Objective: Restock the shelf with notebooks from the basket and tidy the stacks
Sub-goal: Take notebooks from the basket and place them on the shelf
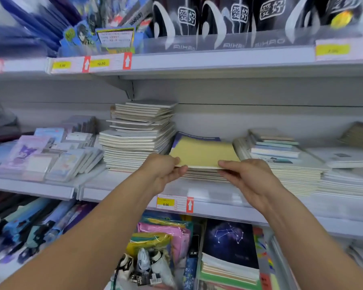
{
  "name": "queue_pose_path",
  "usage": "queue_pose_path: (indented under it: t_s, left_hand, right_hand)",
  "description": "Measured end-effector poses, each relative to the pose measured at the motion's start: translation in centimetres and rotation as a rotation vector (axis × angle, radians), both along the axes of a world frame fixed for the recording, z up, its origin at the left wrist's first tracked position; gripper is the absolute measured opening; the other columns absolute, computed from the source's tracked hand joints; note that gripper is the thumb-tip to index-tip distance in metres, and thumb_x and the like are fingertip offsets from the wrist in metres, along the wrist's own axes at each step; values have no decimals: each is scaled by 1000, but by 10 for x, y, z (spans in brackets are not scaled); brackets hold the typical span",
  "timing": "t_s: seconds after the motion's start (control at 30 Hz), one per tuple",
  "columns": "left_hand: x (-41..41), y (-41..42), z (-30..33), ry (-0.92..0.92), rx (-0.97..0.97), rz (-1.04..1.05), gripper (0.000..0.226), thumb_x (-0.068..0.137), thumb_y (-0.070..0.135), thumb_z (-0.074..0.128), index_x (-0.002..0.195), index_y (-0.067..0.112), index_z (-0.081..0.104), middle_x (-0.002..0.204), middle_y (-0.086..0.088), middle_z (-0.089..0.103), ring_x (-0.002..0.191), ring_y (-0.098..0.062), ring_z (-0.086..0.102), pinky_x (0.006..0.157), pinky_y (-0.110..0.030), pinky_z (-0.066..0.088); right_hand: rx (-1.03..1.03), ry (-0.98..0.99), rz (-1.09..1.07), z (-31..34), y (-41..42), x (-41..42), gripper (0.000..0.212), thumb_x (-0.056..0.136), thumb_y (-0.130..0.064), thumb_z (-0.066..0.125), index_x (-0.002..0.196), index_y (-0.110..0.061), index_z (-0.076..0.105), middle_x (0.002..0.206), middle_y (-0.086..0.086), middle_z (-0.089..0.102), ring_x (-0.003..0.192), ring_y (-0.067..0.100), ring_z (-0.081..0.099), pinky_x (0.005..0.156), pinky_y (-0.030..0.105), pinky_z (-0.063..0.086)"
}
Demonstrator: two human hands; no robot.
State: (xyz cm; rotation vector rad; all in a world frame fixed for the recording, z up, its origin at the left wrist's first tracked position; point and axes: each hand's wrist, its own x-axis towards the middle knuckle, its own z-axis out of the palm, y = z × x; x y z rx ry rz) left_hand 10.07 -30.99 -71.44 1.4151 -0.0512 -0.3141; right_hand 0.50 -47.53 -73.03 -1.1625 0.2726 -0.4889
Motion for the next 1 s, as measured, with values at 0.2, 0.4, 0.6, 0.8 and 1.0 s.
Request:
queue_pose_path:
  t_s: [0.2, 0.4, 0.6, 0.8, 1.0]
  left_hand:
    - [-2, -22, -10, 94, -168, 70, 17, 98, -9, 39, 112, 0, 42, 79, -7, 55, 65, -18, 65, 90, -32, 55]
    - [9, -32, -6, 69, -236, 86, 24, 95, -13, 41, 118, -9, 48, 126, -17, 49, 91, -25, 65, 92, -32, 53]
    - [18, -30, 7, -85, 247, -22, 11, 94, -4, 47, 101, 3, 51, 107, -13, 51, 91, -24, 56, 75, -29, 59]
    - [-12, 39, -29, -679, 883, -176, 49, 98, 32, 53, 141, 9, 48, 138, -5, 54, 119, -21, 56, 100, -30, 44]
    - [-72, 161, -123, -655, 1327, -570, 27, 93, 37, 60, 110, 20, 70, 99, 5, 71, 74, -3, 58, 71, -22, 44]
  right_hand:
    - [-215, 57, -136, -24, -20, 27, 25, 88, 16, 62, 112, 12, 58, 85, 9, 67, 85, 22, 71, 91, 33, 55]
    - [-345, 89, -361, -36, -35, 52, 31, 86, 4, 72, 113, -6, 61, 70, 11, 60, 44, 15, 59, 56, 27, 59]
    - [-765, 206, -596, -49, -38, 65, 22, 85, -26, 78, 90, -5, 77, 76, 11, 73, 71, 29, 70, 71, 31, 54]
    - [-1187, 41, -790, -39, 7, 40, 26, 96, -38, 57, 95, -12, 61, 73, 5, 63, 72, 29, 60, 60, 31, 36]
    - [-1307, -68, 254, -170, 116, 4, 40, 97, -33, 60, 61, -17, 52, 52, -4, 46, 51, 6, 46, 51, 24, 33]
